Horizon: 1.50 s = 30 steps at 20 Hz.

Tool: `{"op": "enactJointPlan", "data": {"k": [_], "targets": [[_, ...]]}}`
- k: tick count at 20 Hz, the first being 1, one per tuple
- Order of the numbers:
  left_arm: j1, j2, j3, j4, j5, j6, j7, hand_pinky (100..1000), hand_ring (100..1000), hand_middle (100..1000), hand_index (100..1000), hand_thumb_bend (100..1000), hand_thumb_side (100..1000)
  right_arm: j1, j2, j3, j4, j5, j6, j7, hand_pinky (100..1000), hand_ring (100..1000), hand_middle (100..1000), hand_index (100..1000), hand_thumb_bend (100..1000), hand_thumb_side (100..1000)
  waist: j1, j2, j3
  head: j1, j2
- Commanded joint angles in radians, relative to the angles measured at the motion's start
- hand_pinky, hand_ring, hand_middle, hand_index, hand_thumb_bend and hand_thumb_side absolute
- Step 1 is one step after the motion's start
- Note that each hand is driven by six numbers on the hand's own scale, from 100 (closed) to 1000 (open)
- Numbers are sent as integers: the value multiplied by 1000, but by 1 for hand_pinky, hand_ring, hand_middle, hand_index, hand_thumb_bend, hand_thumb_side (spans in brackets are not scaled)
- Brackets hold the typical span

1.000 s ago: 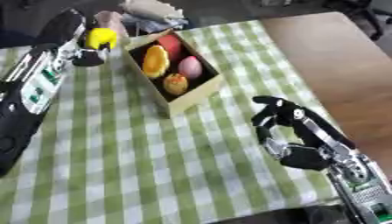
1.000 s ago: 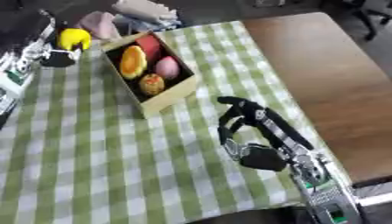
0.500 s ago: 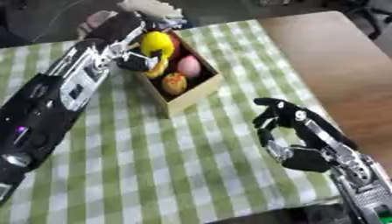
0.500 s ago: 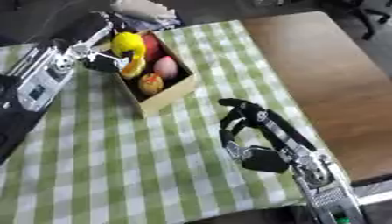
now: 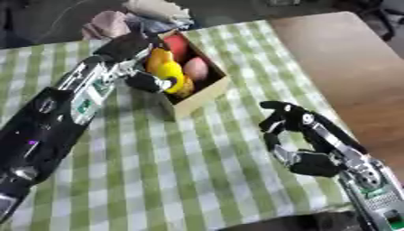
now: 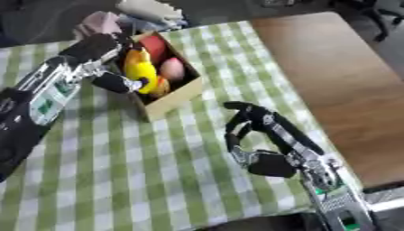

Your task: Pick up objects on the table and place them in the box.

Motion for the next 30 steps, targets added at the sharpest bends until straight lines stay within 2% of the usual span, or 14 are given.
{"op": "enactJointPlan", "data": {"k": [1, 2, 4, 5, 7, 10, 13, 17, 21, 26, 30], "targets": [[33, 117, 53, -186, 91, 31, 46, 711, 692, 733, 814, 246, 430, -5, -15, -18, -6, 9, 0, -10, 568, 727, 570, 909, 100, 349, 1, -7, 16, -8, -8], [65, 149, 76, -258, 132, 50, 69, 700, 667, 707, 801, 197, 407, -4, -18, -22, -6, 11, -1, -13, 568, 728, 570, 909, 100, 352, 2, -7, 25, -8, -8], [145, 204, 142, -400, 227, 95, 125, 694, 653, 688, 787, 163, 387, 0, -24, -35, -7, 16, -1, -23, 568, 728, 570, 910, 100, 355, 2, -8, 46, -10, -7], [192, 223, 181, -466, 278, 117, 160, 687, 634, 666, 776, 103, 389, 3, -28, -43, -8, 19, 0, -31, 567, 728, 570, 910, 100, 362, 2, -8, 57, -11, -6], [286, 244, 254, -560, 382, 140, 237, 686, 625, 656, 770, 100, 407, 8, -38, -63, -11, 26, 1, -50, 568, 727, 570, 910, 100, 371, 3, -7, 79, -13, -5], [405, 215, 338, -588, 496, 99, 361, 683, 619, 643, 766, 100, 443, 19, -55, -98, -18, 36, 3, -87, 568, 726, 569, 910, 100, 395, 5, -7, 110, -11, -2], [509, 123, 386, -591, 566, 43, 459, 679, 615, 638, 769, 100, 533, 26, -68, -136, -33, 45, 4, -129, 568, 726, 569, 910, 100, 422, 6, -4, 138, -1, 1], [603, -29, 400, -591, 597, 10, 511, 678, 619, 645, 781, 100, 633, 36, -70, -178, -58, 55, 8, -184, 568, 724, 571, 911, 100, 441, 0, -3, 160, 13, 10], [643, -168, 390, -591, 601, -11, 494, 680, 624, 653, 792, 100, 694, 52, -54, -208, -83, 57, 9, -234, 565, 720, 571, 910, 100, 458, -9, -3, 166, 28, 20], [678, -270, 366, -591, 608, -7, 459, 681, 623, 651, 802, 100, 753, 66, -42, -220, -101, 57, 11, -274, 563, 720, 572, 910, 100, 469, -15, -1, 170, 39, 26], [693, -325, 350, -591, 607, 2, 427, 684, 626, 658, 816, 100, 775, 70, -35, -231, -106, 60, 19, -300, 560, 721, 575, 911, 100, 470, -14, 2, 171, 45, 26]]}}
